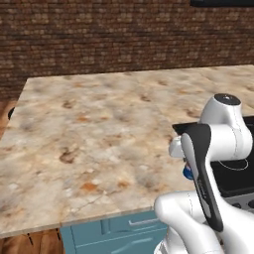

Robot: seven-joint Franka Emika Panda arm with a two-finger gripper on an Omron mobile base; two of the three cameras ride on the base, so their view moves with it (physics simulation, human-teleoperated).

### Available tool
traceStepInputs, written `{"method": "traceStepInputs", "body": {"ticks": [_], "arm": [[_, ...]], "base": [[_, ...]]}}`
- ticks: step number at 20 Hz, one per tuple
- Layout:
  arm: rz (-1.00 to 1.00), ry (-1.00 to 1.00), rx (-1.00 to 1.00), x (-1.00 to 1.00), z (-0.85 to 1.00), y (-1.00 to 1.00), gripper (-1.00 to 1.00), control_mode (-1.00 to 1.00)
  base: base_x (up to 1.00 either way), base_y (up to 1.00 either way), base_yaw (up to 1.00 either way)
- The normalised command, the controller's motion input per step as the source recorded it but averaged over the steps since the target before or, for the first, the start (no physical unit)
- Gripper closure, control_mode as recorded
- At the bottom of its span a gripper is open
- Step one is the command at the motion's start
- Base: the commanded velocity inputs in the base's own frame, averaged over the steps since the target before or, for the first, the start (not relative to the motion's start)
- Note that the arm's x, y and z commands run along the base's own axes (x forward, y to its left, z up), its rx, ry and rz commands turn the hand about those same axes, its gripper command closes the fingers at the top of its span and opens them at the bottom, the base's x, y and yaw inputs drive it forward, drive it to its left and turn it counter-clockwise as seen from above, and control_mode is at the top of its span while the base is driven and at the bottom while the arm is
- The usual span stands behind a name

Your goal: Four empty soda cans are scattered around the kitchen. Gather all the cans and cluster them next to the stove for recycling.

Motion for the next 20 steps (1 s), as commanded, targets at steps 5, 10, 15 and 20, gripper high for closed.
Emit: {"method": "traceStepInputs", "body": {"ticks": [5, 10, 15, 20], "arm": [[0.00, 0.00, 0.00, 0.00, 0.00, 0.00, 1.00, 1.00], [0.00, 0.00, 0.00, 0.00, 0.00, 0.00, 1.00, 1.00], [0.00, 0.00, 0.00, 0.00, 0.00, 0.00, 1.00, 1.00], [0.00, 0.05, 0.00, 0.56, 0.00, 0.00, 1.00, -1.00]], "base": [[0.01, 0.00, -0.04], [0.00, 0.00, 0.00], [0.00, 0.00, 0.00], [0.00, 0.00, 0.00]]}}
